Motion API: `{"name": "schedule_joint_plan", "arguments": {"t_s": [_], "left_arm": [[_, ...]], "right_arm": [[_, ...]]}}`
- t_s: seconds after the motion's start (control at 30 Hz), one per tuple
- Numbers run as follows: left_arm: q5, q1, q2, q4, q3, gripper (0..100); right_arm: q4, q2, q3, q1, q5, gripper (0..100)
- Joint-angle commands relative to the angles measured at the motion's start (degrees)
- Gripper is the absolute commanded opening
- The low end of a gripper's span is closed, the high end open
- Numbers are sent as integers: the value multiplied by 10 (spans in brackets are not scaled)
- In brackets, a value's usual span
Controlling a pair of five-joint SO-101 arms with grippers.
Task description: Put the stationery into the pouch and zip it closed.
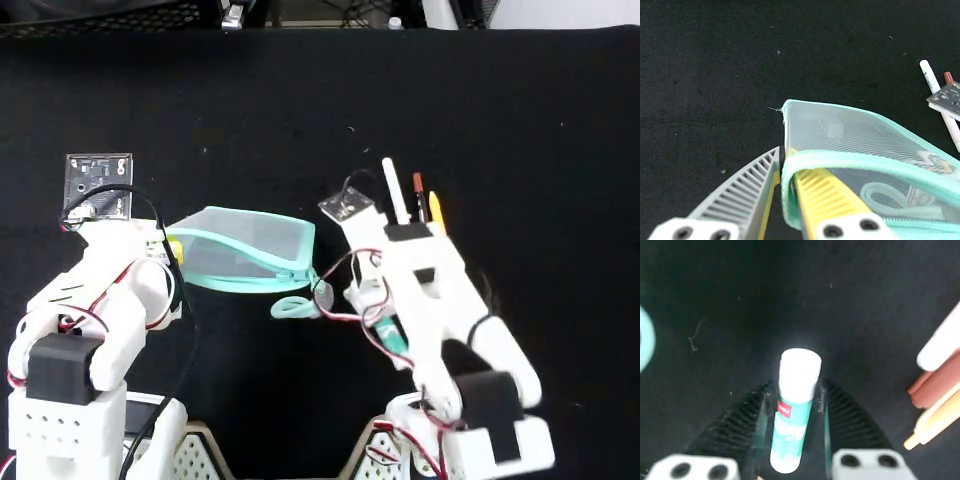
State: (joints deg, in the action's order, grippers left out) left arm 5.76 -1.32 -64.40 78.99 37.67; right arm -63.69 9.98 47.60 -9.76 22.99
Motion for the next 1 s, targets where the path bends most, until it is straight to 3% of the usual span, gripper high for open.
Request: {"name": "schedule_joint_plan", "arguments": {"t_s": [0.0, 0.37, 0.53, 0.97], "left_arm": [[-1, 0, 1, -11, -3, 30], [-1, 0, 1, -11, -3, 30], [-1, 0, 1, -11, -3, 30], [-1, 1, 1, -11, -3, 30]], "right_arm": [[4, -22, -46, -8, 0, 123], [-16, -63, -93, -18, 1, 126], [-36, -67, -101, -60, 18, 207], [4, -74, -108, -61, 18, 145]]}}
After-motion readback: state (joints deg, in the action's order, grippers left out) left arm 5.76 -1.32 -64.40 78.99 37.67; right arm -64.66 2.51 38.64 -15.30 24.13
